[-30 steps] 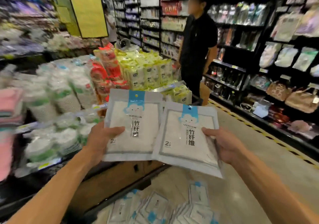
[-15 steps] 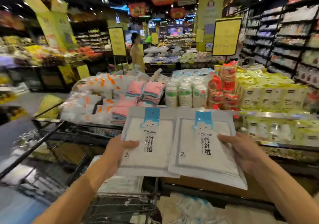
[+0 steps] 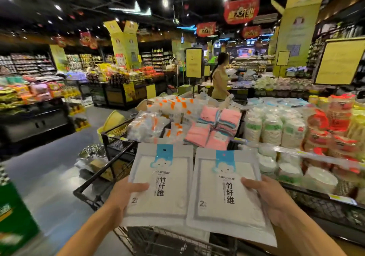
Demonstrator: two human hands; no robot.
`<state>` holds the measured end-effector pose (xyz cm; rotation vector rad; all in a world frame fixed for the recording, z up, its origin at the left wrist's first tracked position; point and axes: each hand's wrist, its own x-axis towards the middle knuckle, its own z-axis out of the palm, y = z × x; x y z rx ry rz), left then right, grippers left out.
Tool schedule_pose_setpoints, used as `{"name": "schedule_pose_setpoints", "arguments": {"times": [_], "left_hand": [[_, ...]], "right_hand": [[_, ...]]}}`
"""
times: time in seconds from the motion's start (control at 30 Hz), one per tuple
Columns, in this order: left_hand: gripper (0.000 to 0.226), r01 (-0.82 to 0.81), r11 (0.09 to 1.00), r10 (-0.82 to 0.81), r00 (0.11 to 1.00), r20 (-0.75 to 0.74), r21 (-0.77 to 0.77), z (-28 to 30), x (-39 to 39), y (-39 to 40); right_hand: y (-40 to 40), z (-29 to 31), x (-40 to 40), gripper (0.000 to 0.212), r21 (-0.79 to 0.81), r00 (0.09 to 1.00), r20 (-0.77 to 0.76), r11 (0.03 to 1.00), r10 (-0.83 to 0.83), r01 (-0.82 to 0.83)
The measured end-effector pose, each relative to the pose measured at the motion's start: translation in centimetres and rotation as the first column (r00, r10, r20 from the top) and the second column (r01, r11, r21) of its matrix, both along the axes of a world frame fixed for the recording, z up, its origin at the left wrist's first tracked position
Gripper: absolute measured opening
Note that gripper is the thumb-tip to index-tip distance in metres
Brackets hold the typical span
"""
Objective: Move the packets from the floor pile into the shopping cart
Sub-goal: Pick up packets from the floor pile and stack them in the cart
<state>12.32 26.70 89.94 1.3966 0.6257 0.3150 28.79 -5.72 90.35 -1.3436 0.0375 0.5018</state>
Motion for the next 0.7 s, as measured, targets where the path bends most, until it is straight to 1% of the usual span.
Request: {"name": "schedule_pose_setpoints", "arguments": {"times": [0.13, 0.23, 0.37, 0.47, 0.6, 0.7], "left_hand": [[0.037, -0.008, 1.0, 0.008, 1.0, -0.013, -0.016, -1.7, -0.3, 6.7], [0.04, 0.001, 0.998, -0.003, 1.0, -0.025, -0.059, -3.6, -0.1, 10.5], [0.057, 0.045, 0.991, -0.05, 0.998, -0.041, -0.127, -6.4, 0.6, 14.2], [0.055, 0.066, 0.988, -0.077, 0.995, -0.07, -0.141, -8.5, 2.0, 16.0], [0.048, 0.011, 0.989, -0.033, 0.988, -0.15, -0.145, -11.7, 5.4, 18.2], [0.047, 0.0, 0.988, -0.032, 0.979, -0.201, -0.154, -14.1, 8.2, 20.1]], "right_hand": [[5.7, -1.4, -0.3, 0.027, -0.026, 1.0, -0.006, 0.999, -0.027, 0.026], [9.0, -2.7, -0.5, 0.028, -0.049, 0.998, -0.029, 0.997, -0.058, 0.056], [11.9, -4.6, -0.1, 0.024, -0.071, 0.992, -0.068, 0.993, -0.102, 0.097], [13.2, -6.4, 1.1, 0.024, -0.103, 0.988, -0.076, 0.986, -0.138, 0.129], [14.1, -9.3, 4.1, 0.026, -0.145, 0.977, -0.106, 0.975, -0.186, 0.17], [15.0, -12.1, 7.3, 0.026, -0.172, 0.967, -0.13, 0.965, -0.22, 0.196]]}}
